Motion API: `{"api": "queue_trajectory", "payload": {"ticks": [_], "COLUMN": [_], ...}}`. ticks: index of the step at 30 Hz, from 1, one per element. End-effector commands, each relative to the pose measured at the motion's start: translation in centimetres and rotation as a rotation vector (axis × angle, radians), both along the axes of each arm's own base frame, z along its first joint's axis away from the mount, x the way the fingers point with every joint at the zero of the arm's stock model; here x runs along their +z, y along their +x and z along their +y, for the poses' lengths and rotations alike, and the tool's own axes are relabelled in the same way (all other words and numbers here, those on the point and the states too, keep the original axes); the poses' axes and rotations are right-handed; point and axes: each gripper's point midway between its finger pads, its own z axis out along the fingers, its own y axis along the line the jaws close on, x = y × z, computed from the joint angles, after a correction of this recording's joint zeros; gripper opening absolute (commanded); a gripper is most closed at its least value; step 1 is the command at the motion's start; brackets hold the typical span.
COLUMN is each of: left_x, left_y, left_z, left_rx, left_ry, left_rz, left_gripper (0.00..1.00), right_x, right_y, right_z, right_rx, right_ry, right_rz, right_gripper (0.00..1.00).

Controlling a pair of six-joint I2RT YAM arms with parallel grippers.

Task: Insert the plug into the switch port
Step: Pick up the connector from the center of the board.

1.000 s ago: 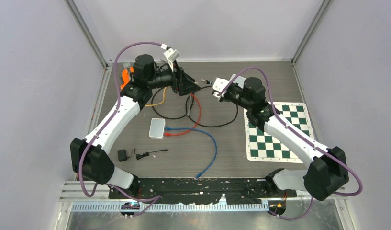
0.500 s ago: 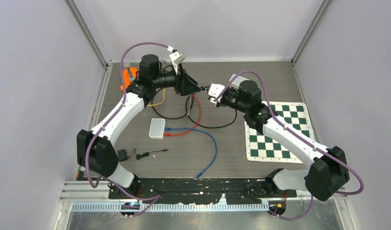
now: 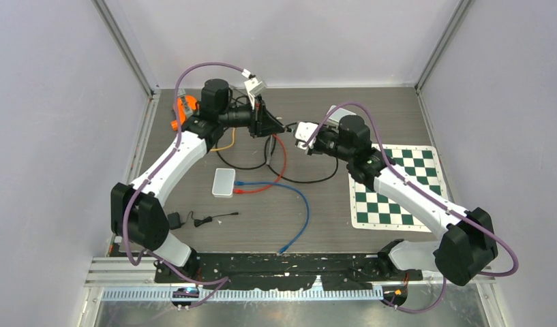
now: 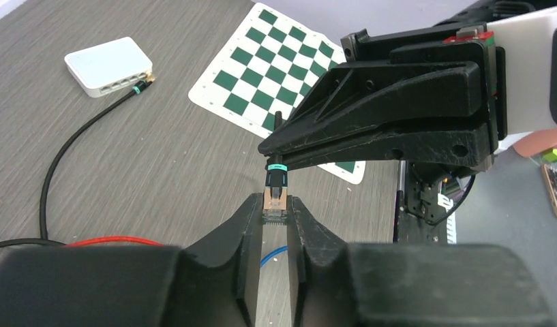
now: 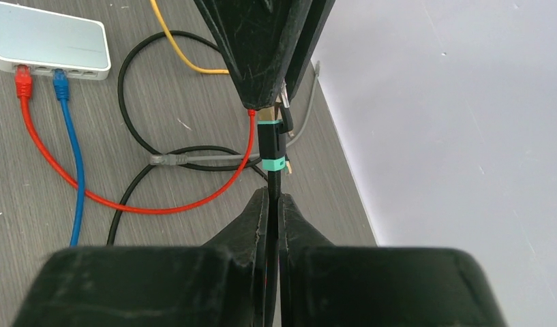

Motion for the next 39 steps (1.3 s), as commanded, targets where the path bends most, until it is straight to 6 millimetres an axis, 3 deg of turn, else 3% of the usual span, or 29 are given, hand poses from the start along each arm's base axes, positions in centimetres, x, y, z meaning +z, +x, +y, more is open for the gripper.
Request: {"api": "queue_trajectory", "payload": {"ticks": [1,3,6,8,10,11,16,22,25,31,39], "left_x": [0.8,0.6,-0.2,-0.5,-0.7,-0.6,-1.4,-2.2,-2.5,-3.1,-3.3], "left_y": [0.1,-0.2,-0.8,-1.0,-1.4,-1.7,-2.5,-4.0,-4.6,-6.1,-7.3], "left_z": [0.0,0.1,0.5,0.8,0.9,1.0,1.9,2.8,3.0,3.3,3.7], "left_rx": [-0.022,-0.034,-0.043,-0.049,-0.071,-0.079,-0.084,-0.1,-0.108,-0.143,-0.152], "left_ry": [-0.002,0.01,0.042,0.048,0.037,0.033,0.04,0.057,0.06,0.048,0.035], "left_rz": [-0.035,-0.028,-0.026,-0.05,-0.067,-0.08,-0.194,-0.294,-0.309,-0.314,-0.359], "left_gripper": [0.12,0.01,0.0,0.0,0.0,0.0,0.0,0.0,0.0,0.0,0.0], "right_x": [1.2,1.5,2.0,2.7,3.2,2.5,3.8,4.0,3.2,2.8,2.3], "right_y": [-1.1,-1.2,-1.3,-1.6,-2.0,-2.6,-4.9,-6.7,-7.2,-7.6,-7.3], "right_z": [0.6,0.5,0.4,0.5,0.5,0.4,0.2,-0.2,-0.6,-0.8,0.6], "right_rx": [0.044,0.045,0.043,0.043,0.048,0.061,0.139,0.192,0.214,0.24,0.324], "right_ry": [0.0,0.003,0.013,0.04,0.046,0.027,0.086,0.146,0.16,0.187,0.202], "right_rz": [-0.017,-0.024,-0.026,-0.007,0.037,0.085,0.229,0.311,0.359,0.352,0.395], "right_gripper": [0.05,0.05,0.07,0.25,0.36,0.39,0.56,0.58,0.58,0.57,0.54]}}
